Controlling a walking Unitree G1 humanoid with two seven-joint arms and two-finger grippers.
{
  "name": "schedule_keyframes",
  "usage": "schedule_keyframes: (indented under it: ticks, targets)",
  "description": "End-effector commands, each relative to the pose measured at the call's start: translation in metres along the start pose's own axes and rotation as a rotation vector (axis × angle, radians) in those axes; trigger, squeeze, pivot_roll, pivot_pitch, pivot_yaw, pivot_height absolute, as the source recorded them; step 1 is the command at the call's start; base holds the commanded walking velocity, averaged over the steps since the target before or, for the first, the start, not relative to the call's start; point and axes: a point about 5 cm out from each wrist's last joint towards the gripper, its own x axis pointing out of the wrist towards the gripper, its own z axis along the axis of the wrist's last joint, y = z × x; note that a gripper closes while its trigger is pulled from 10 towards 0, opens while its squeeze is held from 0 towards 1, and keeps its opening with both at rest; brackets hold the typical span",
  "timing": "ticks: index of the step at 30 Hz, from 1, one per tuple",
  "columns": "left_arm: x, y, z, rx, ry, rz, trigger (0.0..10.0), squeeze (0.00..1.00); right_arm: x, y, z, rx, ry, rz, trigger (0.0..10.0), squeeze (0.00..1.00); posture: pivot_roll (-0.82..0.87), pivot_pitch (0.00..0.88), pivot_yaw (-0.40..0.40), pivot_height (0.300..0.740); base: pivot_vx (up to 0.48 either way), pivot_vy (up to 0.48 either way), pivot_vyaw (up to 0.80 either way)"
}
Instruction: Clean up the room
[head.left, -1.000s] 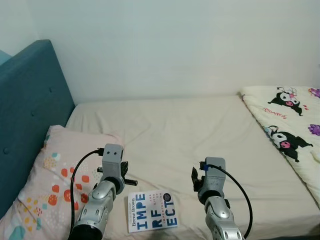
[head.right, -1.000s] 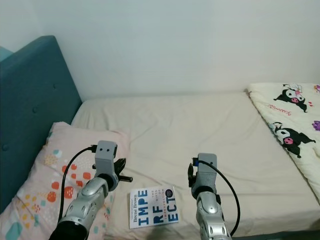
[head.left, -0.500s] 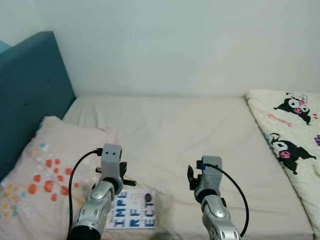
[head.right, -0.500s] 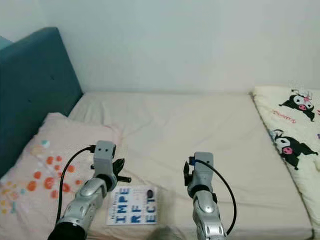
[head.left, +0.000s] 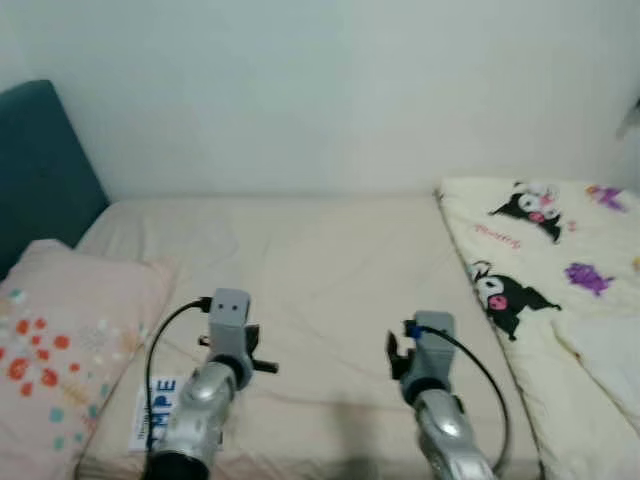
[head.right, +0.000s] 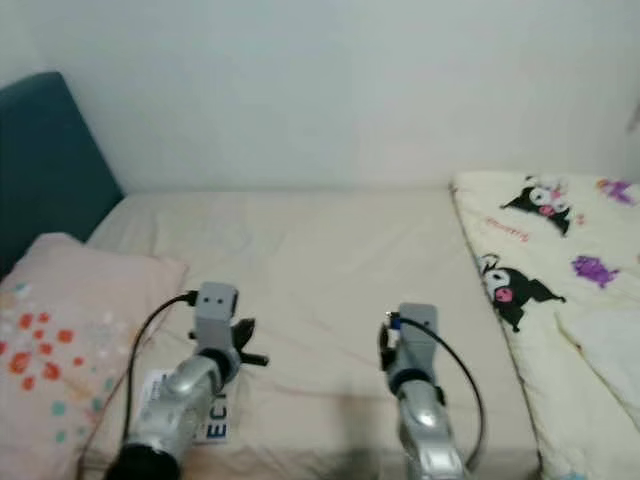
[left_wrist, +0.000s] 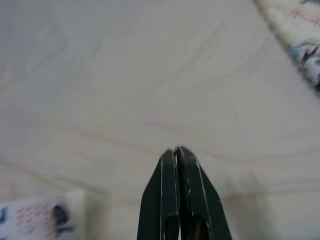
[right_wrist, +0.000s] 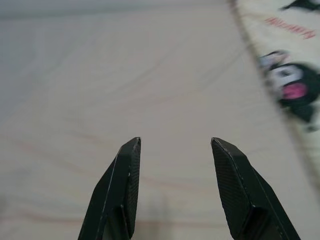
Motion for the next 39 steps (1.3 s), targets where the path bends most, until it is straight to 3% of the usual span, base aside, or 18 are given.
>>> schedule_keyframes:
  ticks: [1,39]
  targets:
    - [-0.0008,0.0053,-0.0008,0.013,0.009,0.016,10.0,0.00,0.0008,0.0086,0.0026,0.038,-0.001,0.012,10.0,0.00,-0.04,0.000,0.001,0.740,0.000,-0.480,0.00]
    - [0.0011,0.0000,-0.0025,0.018,0.019,-0.002,10.0,0.00,-0.0016,0.0039,0.0016,0.038,0.004,0.009,10.0,0.00,-0.06,0.000,0.005,0.740,0.000,-0.480,0.00]
